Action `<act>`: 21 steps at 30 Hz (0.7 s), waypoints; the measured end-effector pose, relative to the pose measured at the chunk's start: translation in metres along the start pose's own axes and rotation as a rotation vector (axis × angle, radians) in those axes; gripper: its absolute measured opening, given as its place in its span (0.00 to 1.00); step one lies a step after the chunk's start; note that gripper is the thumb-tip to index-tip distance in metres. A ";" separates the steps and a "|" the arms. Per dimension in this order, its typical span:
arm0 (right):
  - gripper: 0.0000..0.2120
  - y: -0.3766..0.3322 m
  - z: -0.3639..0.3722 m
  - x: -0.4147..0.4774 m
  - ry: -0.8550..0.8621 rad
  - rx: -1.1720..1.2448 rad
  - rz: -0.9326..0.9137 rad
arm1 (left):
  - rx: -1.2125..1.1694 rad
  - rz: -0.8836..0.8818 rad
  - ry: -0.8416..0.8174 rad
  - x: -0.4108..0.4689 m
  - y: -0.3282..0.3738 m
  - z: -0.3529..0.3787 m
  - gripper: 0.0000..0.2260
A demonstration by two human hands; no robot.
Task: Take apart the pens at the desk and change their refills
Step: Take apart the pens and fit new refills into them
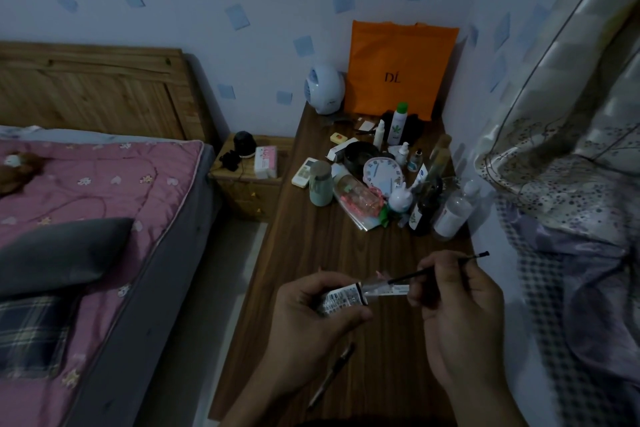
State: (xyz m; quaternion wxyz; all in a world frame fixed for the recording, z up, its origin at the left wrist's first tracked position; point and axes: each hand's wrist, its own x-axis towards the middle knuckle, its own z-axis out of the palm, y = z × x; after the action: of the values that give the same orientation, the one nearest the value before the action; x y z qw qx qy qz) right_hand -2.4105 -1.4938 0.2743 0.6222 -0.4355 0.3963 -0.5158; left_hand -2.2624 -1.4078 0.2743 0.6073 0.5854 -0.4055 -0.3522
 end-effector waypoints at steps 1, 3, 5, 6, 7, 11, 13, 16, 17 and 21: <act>0.10 0.000 0.001 0.000 0.006 0.008 0.003 | 0.015 0.011 0.007 0.000 0.000 0.000 0.12; 0.10 0.000 0.003 -0.001 0.010 0.012 0.017 | 0.054 0.045 0.013 0.001 0.002 0.002 0.13; 0.10 0.002 0.005 -0.002 0.000 -0.001 0.034 | 0.090 0.084 0.002 0.002 0.003 0.004 0.13; 0.10 0.002 0.005 -0.002 -0.002 -0.011 0.040 | 0.107 0.099 0.000 0.002 0.004 0.005 0.13; 0.10 0.003 0.005 -0.002 -0.002 -0.025 0.040 | 0.124 0.109 -0.003 0.002 0.004 0.005 0.14; 0.09 0.003 0.002 -0.001 -0.056 -0.159 -0.042 | 0.207 0.132 -0.012 0.001 0.002 0.005 0.13; 0.14 0.004 0.002 -0.001 -0.112 -0.262 -0.074 | 0.231 0.139 -0.012 0.002 0.001 0.005 0.10; 0.21 0.008 0.002 -0.001 -0.165 -0.383 -0.070 | 0.245 0.130 -0.018 0.004 0.000 0.007 0.09; 0.19 0.009 0.002 0.000 -0.178 -0.419 -0.076 | 0.251 0.131 -0.008 0.004 -0.001 0.007 0.09; 0.18 0.011 0.000 0.001 -0.219 -0.450 -0.002 | 0.270 0.153 0.041 0.006 -0.001 0.008 0.09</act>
State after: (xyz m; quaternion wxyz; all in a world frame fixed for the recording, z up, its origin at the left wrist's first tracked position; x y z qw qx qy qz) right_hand -2.4068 -1.4936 0.2640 0.5484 -0.6169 0.4308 -0.3648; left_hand -2.2673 -1.4163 0.2741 0.5564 0.6360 -0.4801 -0.2353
